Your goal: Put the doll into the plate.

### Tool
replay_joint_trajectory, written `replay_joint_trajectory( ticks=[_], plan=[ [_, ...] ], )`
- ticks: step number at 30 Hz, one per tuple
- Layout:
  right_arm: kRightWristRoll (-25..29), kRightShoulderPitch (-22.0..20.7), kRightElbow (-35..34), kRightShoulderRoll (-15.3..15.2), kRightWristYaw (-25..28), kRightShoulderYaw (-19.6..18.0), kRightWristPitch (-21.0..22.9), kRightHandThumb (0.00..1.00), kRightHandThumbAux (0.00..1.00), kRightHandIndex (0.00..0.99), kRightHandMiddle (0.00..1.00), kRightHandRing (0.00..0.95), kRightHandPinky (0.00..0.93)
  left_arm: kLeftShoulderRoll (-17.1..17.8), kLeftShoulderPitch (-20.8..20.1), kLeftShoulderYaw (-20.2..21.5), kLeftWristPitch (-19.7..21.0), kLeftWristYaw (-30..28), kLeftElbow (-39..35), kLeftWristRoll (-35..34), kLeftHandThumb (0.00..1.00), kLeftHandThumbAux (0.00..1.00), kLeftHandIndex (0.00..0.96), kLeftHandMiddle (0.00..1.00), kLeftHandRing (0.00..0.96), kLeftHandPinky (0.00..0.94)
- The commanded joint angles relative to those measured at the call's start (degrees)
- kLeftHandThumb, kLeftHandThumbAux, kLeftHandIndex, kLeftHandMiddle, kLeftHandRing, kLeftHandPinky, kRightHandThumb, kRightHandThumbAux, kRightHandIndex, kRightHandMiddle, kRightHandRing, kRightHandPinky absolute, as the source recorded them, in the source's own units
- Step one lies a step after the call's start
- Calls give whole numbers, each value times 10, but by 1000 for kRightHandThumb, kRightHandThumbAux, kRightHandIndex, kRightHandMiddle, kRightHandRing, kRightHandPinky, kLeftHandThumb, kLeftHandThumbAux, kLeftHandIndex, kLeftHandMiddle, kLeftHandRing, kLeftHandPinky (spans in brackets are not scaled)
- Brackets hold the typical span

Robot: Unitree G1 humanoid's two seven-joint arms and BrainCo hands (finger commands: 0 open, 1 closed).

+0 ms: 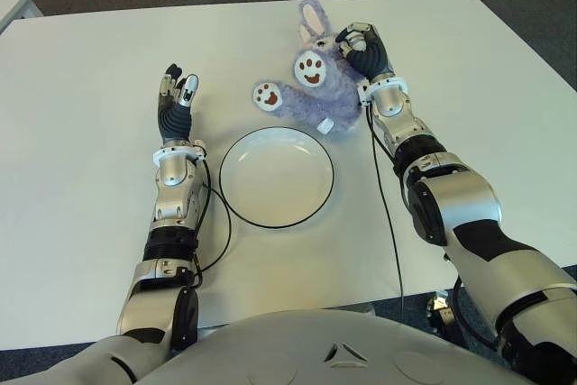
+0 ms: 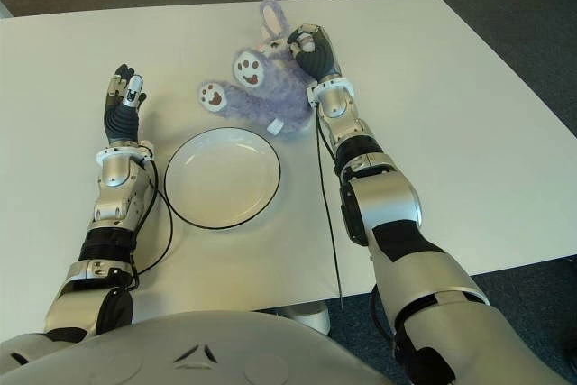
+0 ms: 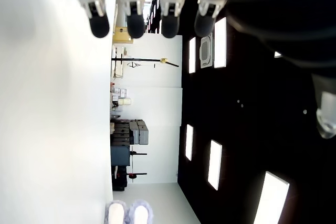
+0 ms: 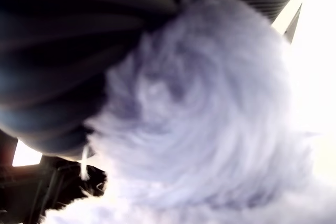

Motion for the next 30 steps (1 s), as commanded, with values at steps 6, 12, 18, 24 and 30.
replay_joint_trajectory(
  ticks=[6,12,18,24,30],
  plan=[
    [4,2,-1,3,-2,-3,-8,696,718,439,867,875,856,-20,61,2,1,-4,21,-5,0,404,0,24,7,0],
    [6,2,-1,4,-4,-6,-6,695,718,438,866,875,849,-20,62,1,2,-3,20,-4,0,403,0,26,9,0],
    [14,3,-2,5,5,-12,-13,694,719,438,865,874,847,-20,61,2,7,-2,19,-5,0,402,0,21,3,0],
    [20,4,-2,5,10,-18,-16,691,720,438,863,874,847,-21,61,1,8,-3,18,-5,0,400,0,20,2,0],
    [20,5,-3,6,10,-23,-18,691,720,438,861,873,843,-21,62,0,8,-5,17,-6,0,402,0,18,0,0]
  ],
)
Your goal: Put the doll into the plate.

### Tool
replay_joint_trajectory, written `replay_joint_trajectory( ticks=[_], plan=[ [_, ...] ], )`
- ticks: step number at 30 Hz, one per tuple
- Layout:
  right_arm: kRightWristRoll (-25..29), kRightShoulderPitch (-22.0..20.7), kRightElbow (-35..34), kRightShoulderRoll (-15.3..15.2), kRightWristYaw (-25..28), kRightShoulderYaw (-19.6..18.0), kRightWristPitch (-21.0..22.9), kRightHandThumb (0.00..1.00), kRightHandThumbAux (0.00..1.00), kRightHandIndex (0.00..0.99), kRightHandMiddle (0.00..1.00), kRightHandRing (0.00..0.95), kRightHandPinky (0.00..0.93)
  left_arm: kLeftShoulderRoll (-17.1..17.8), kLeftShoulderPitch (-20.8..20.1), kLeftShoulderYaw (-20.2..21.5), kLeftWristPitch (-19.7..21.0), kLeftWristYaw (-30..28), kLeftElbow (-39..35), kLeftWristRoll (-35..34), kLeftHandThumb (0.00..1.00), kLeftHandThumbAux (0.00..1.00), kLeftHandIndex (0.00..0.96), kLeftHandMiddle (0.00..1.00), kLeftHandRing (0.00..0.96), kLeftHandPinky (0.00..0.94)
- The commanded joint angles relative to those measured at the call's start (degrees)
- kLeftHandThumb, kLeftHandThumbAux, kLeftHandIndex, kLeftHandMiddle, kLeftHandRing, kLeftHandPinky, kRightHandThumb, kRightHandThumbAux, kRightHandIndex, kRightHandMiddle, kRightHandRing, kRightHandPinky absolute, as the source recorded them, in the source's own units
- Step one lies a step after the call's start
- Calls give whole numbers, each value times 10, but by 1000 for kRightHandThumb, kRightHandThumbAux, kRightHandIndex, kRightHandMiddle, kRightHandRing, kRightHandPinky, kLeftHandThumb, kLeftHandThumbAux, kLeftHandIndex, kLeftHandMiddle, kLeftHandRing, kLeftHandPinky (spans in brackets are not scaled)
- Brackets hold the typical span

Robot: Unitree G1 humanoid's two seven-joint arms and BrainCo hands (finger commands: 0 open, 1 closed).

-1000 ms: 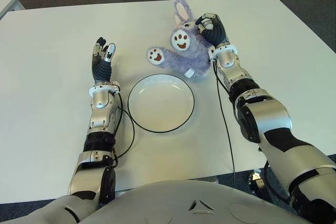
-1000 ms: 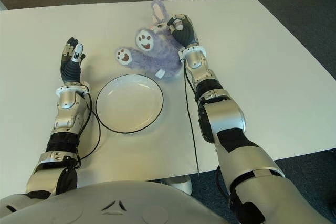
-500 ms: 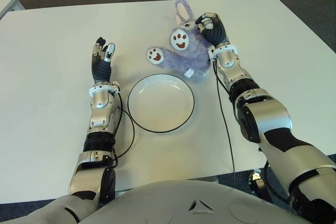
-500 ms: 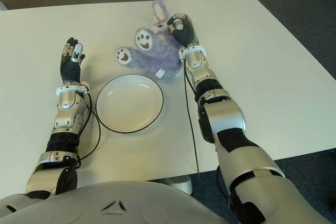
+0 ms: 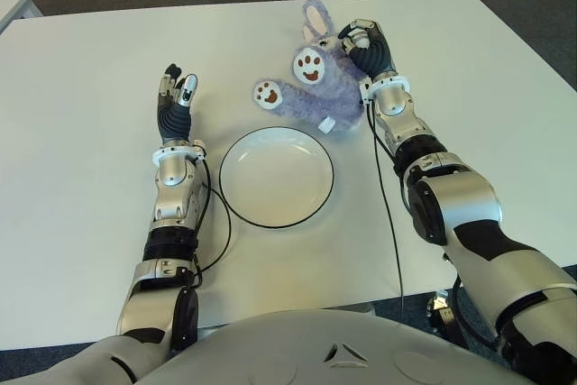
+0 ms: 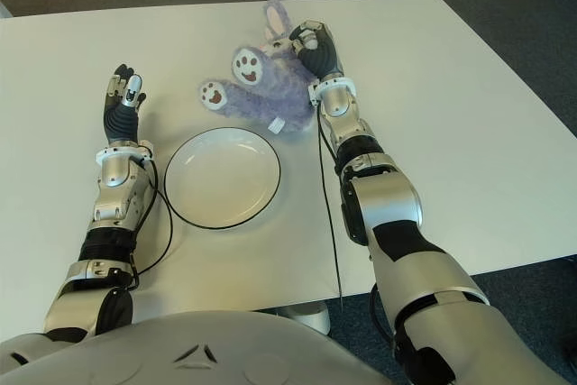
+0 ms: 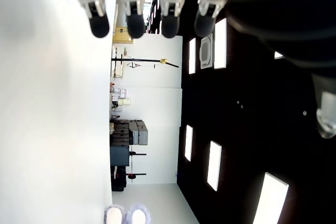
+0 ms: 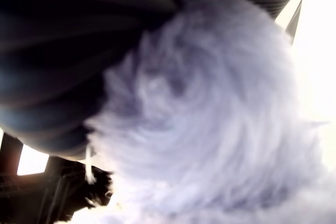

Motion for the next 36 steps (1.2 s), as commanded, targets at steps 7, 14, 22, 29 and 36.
replay_joint_trajectory(
  ticks=[7,14,22,29,36],
  plan=[
    [-7,1,-2,-4,7,7,-23,690,720,438,859,867,837,-20,62,0,8,-6,21,-3,0,406,0,16,0,0],
    [-66,-5,-7,-28,-2,59,-34,677,723,429,741,745,709,-20,61,0,9,-3,22,-1,0,405,0,19,1,0],
    [-111,-4,-10,-44,-26,101,-35,672,727,417,533,502,447,-20,61,0,9,-3,22,-1,0,399,0,18,1,0],
    [-116,0,-6,-48,-18,113,-32,671,727,413,465,451,435,-21,62,-1,8,-1,20,1,0,396,0,17,1,0],
    [-104,10,-1,-44,0,109,-19,675,725,409,430,434,430,-21,62,-1,5,-3,20,0,0,398,0,15,0,0]
  ],
)
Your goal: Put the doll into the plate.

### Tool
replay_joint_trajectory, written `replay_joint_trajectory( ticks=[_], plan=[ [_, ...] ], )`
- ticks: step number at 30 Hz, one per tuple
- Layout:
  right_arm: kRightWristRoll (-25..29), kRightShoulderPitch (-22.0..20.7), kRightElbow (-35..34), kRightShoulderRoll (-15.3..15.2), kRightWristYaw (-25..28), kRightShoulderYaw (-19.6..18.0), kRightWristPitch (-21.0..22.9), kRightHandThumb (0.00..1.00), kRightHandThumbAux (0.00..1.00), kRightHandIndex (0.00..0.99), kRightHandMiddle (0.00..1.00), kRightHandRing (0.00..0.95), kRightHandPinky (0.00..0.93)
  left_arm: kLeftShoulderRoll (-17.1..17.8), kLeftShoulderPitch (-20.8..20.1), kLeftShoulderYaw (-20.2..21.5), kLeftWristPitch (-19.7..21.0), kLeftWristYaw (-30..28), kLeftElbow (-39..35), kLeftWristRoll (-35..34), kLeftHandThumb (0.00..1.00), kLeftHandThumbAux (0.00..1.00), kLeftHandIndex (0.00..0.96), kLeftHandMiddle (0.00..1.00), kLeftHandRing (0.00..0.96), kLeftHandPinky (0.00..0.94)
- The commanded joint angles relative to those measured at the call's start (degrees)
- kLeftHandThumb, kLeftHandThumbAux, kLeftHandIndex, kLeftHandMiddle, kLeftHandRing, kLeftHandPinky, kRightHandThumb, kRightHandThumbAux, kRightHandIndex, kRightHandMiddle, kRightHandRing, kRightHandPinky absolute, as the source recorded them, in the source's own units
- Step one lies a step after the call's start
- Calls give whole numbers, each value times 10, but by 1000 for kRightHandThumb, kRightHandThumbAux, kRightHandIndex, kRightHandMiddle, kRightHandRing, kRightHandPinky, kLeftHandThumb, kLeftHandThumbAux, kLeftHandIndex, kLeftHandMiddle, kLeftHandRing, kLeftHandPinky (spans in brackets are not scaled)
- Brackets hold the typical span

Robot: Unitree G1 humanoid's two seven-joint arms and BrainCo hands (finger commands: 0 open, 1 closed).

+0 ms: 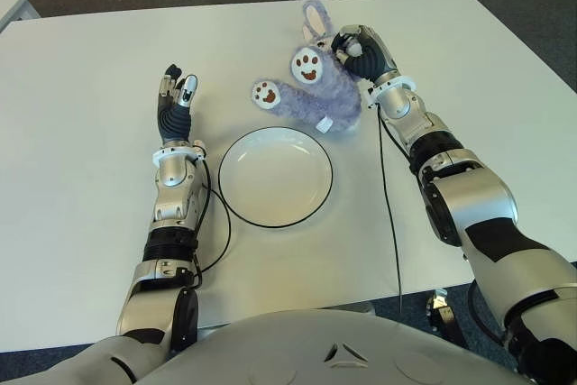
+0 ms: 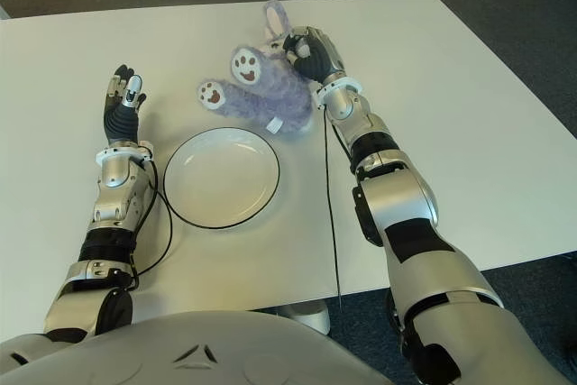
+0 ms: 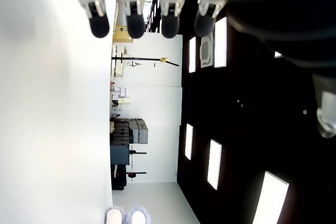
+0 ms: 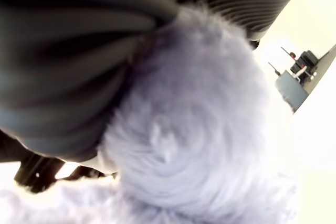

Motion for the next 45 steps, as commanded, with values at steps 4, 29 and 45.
replay_joint_trajectory(
  ticks=[4,29,45],
  plan=[
    [10,17,8,8,20,-1,16,677,724,408,421,433,438,-21,61,0,5,-4,20,-1,0,400,0,17,1,0],
    [38,54,6,13,58,-10,19,680,725,407,434,437,425,-22,67,2,9,-3,10,-6,0,401,0,27,15,0],
    [22,56,7,6,42,6,17,671,729,403,432,446,450,-20,70,0,16,-3,3,-6,0,399,0,22,5,0]
  ],
)
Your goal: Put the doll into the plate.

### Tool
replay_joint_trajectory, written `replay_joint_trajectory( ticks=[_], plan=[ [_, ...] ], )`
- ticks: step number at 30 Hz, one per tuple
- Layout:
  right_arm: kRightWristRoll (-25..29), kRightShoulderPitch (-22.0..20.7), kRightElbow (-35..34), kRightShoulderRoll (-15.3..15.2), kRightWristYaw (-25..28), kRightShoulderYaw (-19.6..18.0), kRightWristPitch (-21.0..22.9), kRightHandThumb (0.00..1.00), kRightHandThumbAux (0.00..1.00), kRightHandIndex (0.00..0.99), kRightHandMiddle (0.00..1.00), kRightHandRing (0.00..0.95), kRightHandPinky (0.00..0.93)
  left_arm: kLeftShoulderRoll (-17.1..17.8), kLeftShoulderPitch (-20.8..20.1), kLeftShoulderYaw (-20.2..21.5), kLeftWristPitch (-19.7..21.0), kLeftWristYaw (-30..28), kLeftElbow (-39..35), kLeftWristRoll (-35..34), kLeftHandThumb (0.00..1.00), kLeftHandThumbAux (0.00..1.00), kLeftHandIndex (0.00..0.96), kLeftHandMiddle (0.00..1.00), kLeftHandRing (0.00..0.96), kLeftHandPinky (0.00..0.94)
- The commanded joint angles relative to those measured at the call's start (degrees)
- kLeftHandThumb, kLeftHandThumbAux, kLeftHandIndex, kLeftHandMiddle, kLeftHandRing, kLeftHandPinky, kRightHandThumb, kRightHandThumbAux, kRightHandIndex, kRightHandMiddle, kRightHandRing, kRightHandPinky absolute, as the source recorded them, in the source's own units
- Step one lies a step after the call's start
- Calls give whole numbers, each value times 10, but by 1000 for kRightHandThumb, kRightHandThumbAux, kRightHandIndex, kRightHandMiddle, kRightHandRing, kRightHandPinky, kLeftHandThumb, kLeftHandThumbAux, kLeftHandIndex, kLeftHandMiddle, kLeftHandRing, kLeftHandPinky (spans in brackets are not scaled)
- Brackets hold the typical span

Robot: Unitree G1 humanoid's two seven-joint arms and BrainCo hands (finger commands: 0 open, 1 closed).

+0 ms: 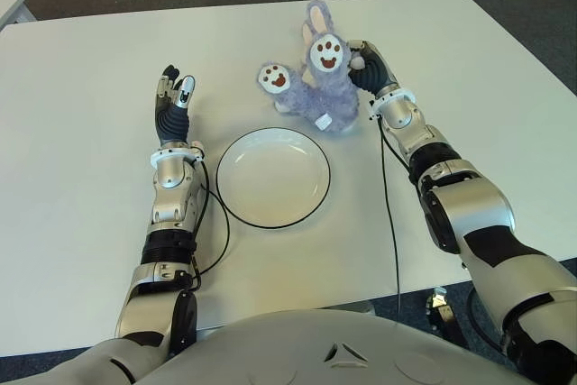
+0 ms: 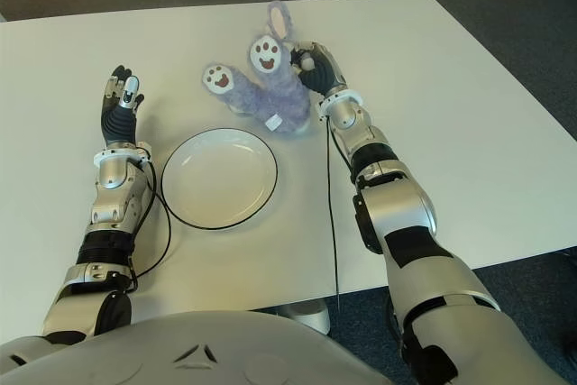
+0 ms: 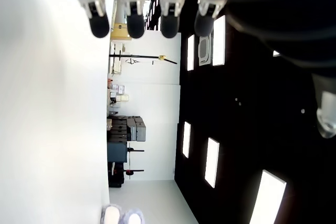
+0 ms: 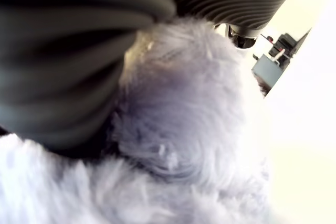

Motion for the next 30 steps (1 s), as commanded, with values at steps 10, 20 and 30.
replay_joint_trajectory(
  ticks=[10,20,30],
  plan=[
    [-23,19,4,0,-4,27,2,673,726,404,409,437,438,-21,60,-2,9,-2,20,3,0,393,0,22,4,0],
    [-5,20,3,5,15,14,7,672,728,401,390,413,425,-21,60,-2,9,-4,18,-1,0,392,0,23,5,0],
    [-25,18,0,-1,-2,32,-6,666,728,399,354,409,430,-20,61,-2,8,-5,18,-1,0,398,0,25,7,0]
  ],
)
